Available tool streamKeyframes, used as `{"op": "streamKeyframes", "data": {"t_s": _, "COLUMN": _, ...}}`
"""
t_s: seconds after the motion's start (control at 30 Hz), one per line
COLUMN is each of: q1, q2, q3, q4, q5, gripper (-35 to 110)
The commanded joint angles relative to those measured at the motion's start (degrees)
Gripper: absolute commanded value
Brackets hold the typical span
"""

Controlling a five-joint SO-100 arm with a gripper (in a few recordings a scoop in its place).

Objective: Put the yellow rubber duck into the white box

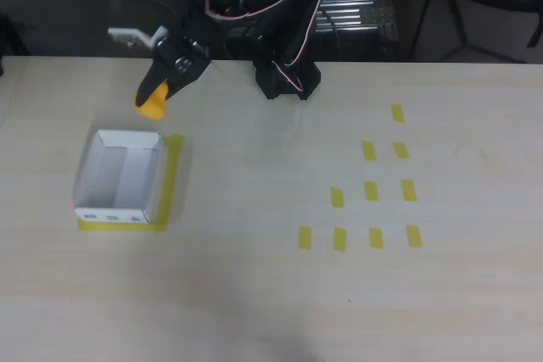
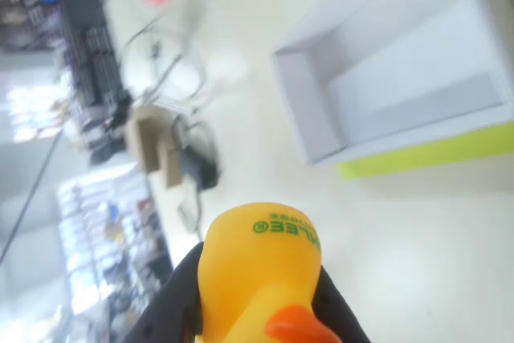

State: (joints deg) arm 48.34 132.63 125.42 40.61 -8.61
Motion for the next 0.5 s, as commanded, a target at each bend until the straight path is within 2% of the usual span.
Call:
{"op": "streamKeyframes", "data": {"t_s": 0.0, "q1": 2.8, "q2": -10.7, "q3": -12.2, "q4": -2.2, "q5": 0.3, "gripper": 0}}
{"op": "streamKeyframes", "data": {"t_s": 0.3, "q1": 3.1, "q2": -25.7, "q3": -24.6, "q4": -0.1, "q5": 1.4, "gripper": 0}}
{"op": "streamKeyframes", "data": {"t_s": 0.47, "q1": 4.0, "q2": -29.7, "q3": -24.8, "q4": -3.4, "q5": 1.0, "gripper": 0}}
